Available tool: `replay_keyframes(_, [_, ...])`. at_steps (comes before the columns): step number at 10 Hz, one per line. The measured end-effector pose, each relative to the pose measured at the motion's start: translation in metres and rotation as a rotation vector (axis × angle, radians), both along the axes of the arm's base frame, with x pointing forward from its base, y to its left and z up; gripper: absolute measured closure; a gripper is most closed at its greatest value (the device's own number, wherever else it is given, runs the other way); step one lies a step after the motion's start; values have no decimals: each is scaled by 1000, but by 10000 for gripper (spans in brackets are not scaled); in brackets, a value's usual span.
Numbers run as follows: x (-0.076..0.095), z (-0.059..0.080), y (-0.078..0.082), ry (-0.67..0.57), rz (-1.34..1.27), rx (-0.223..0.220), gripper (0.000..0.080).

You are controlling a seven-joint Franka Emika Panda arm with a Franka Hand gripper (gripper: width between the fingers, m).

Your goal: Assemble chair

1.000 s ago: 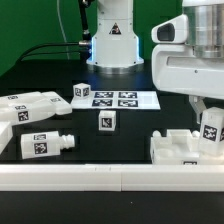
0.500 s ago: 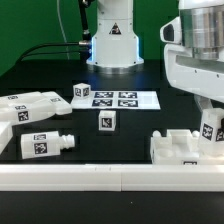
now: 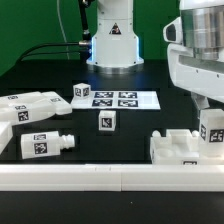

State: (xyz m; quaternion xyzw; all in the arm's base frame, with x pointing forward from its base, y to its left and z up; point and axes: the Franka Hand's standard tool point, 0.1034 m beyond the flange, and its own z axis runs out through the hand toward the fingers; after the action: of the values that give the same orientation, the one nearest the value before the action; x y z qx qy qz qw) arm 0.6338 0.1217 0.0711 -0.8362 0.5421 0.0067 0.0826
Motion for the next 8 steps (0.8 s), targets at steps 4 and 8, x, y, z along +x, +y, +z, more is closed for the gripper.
replay_keyframes(4, [2, 1, -8, -70, 558, -65, 152])
replay_keyframes(8, [0, -1, -8, -107, 910, -131, 150])
